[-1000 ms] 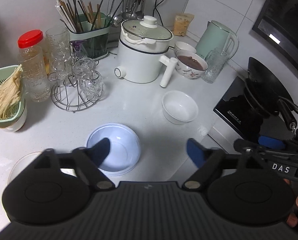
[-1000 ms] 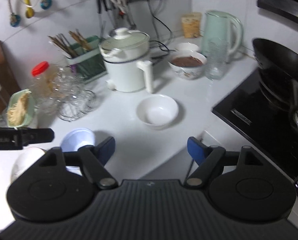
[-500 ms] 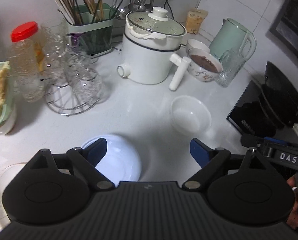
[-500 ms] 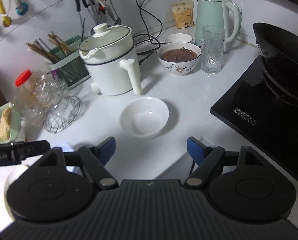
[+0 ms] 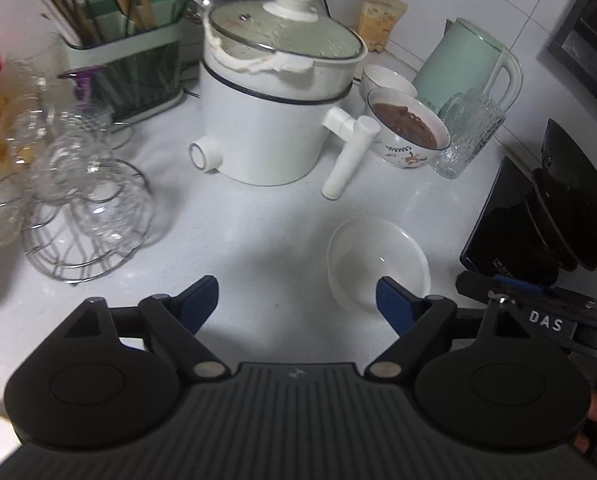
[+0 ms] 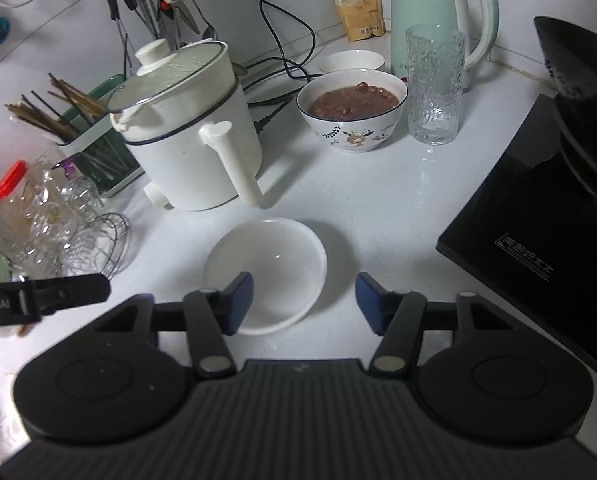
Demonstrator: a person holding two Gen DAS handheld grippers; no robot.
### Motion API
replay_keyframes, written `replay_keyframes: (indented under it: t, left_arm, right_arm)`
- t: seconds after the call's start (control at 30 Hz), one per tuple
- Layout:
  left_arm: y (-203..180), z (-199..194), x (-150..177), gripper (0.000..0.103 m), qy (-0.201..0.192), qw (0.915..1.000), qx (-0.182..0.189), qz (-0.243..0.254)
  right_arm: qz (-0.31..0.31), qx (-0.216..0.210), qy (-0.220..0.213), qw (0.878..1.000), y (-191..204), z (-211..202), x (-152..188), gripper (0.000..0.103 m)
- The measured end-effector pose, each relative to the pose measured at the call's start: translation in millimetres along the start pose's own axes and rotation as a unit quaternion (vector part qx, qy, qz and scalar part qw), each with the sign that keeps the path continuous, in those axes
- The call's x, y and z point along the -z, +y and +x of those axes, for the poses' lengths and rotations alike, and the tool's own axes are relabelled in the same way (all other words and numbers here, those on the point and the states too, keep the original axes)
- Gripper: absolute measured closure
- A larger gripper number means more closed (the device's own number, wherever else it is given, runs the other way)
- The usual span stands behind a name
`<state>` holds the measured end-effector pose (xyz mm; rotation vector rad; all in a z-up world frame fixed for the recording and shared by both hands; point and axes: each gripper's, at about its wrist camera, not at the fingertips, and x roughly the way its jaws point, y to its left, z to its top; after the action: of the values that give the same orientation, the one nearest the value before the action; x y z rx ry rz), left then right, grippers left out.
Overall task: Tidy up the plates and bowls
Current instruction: 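Move both grippers to the white bowl near the rice cooker, then close both grippers on the white bowl rim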
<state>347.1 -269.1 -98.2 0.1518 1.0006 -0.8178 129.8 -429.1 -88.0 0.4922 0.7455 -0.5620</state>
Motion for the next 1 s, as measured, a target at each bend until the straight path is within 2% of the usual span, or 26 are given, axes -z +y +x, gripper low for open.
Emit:
replay_keyframes:
  t: [0.03,0.1,0.13,0.17,0.27,0.4,0.5,0.6,0.73,0.77,0.8,0.93,1.0]
  left_arm:
    - [-0.9,7.3,-1.9,0.018,0.003,1.0,0.004,0.002]
    - [-2.5,21.3,-4.5,0.026,0.017,0.9998,0.008,0.004]
    - [-3.1,28.1,-5.9,0.029,0.024,0.9996,0.01,0.005]
    - [-3.2,34.4,-7.5,0.031,0.029,0.9995,0.013,0.003]
    - [-2.3,55.3,-9.5,0.04,0.05,0.9985,0.015,-0.016]
    - [-5.5,78.4,-7.0,0.051,0.072,0.9971,0.021,-0.013]
    - [-6.2,91.7,-6.4,0.059,0.086,0.9958,0.027,-0.016]
    - [-7.8,99.0,-7.4,0.068,0.086,0.9957,0.031,-0.01]
    - [-9.1,102.8,-10.4,0.079,0.083,0.9955,0.046,-0.007]
    - [-9.7,103.4,-10.9,0.085,0.084,0.9953,0.048,-0.006]
    - [-9.8,104.4,-11.8,0.09,0.085,0.995,0.051,-0.006]
    - [-10.6,109.0,-12.9,0.092,0.097,0.9937,0.058,-0.003]
    - [-10.6,109.6,-12.5,0.092,0.098,0.9934,0.059,-0.004]
  right_arm:
    - [0.002,-0.002,0.0,1.0,-1.8,5.3,-1.5,0.048]
    - [0.004,-0.004,0.003,1.0,-5.1,16.2,-4.7,0.051]
    - [0.005,-0.002,0.008,1.0,-6.5,22.1,-6.7,0.057]
    - [0.008,-0.002,0.016,1.0,-8.2,28.1,-9.5,0.06]
    - [0.014,-0.01,0.028,0.999,-12.2,42.0,-17.6,0.06]
    - [0.001,-0.011,0.038,0.999,-14.2,57.3,-21.2,0.06]
    - [0.01,-0.007,0.055,0.998,-19.8,71.1,-24.2,0.068]
    - [0.013,-0.003,0.064,0.998,-23.3,81.2,-26.7,0.07]
    - [0.016,-0.01,0.084,0.996,-23.4,92.3,-23.8,0.079]
    - [0.019,-0.011,0.09,0.996,-23.2,95.1,-23.3,0.084]
    - [0.021,-0.013,0.095,0.995,-22.9,97.4,-23.1,0.085]
    - [0.026,-0.018,0.107,0.994,-22.0,104.2,-22.4,0.093]
    - [0.033,-0.021,0.11,0.993,-22.5,106.1,-22.1,0.093]
